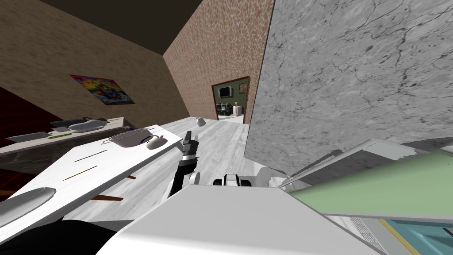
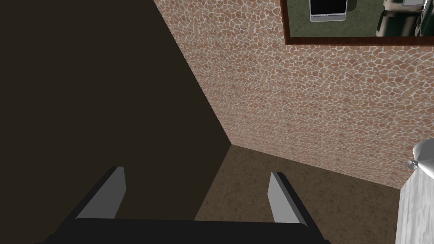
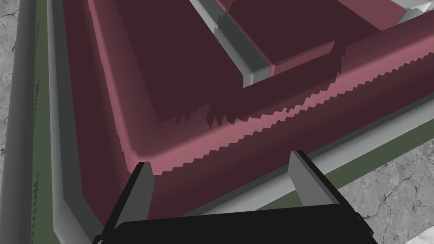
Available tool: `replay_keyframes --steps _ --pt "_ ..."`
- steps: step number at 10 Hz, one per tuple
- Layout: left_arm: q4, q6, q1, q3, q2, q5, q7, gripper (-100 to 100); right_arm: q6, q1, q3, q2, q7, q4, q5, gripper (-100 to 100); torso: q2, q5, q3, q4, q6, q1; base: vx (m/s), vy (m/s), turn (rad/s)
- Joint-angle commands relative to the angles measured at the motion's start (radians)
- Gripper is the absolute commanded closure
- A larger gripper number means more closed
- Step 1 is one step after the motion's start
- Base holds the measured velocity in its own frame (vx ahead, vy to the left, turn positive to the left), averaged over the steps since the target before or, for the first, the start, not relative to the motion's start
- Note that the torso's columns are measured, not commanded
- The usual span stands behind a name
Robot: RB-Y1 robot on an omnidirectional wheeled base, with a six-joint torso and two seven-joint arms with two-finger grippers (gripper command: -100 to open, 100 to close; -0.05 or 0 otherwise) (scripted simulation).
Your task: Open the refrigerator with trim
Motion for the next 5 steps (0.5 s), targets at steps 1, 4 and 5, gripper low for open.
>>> replay_keyframes --steps 1,4,5 --pt "0.000 0.000 0.000 0.000 0.000 0.000 0.000 0 -0.002 -0.089 0.076 -0.070 -0.037 0.084 0.002 -100 -0.004 -0.001 -0.002 -0.001 0.000 -0.005 -0.020 0.024 -0.014" --pt "0.000 0.000 0.000 0.000 0.000 0.000 0.000 0 -0.002 -0.091 0.076 -0.070 -0.037 0.165 0.002 -100 -0.007 -0.003 -0.005 -0.003 -0.001 -0.008 0.006 -0.013 0.003" --pt "0.000 0.000 0.000 0.000 0.000 0.000 0.000 0 -0.025 -0.134 0.125 -0.113 -0.087 0.191 0.024 -100 -0.006 -0.002 -0.004 -0.002 -0.001 -0.006 -0.120 0.070 0.162"
